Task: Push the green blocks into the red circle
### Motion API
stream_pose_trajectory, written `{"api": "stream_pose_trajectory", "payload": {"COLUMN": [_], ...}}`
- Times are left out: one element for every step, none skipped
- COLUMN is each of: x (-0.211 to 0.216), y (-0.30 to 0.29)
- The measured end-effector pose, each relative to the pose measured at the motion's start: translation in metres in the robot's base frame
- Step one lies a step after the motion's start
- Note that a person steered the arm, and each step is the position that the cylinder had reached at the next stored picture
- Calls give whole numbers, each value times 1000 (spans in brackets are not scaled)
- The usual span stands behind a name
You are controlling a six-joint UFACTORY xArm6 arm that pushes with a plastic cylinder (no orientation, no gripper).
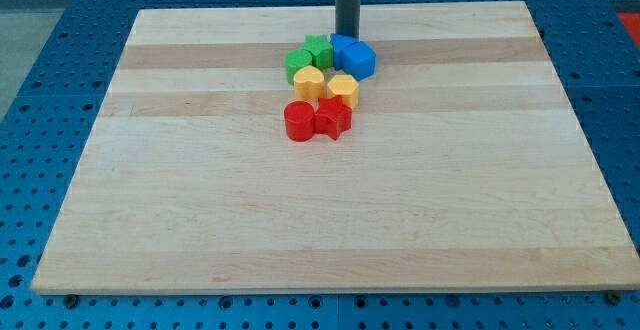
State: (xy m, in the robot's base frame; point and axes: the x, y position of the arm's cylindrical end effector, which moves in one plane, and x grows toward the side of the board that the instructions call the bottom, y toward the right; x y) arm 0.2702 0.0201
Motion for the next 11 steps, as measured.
{"api": "stream_pose_trajectory", "payload": {"x": [0,-9,-18,-18,1,23,39,61,65,73,94], "y": [0,0,-7,-9,-35,-55,-76,-79,-79,-79,-79]}}
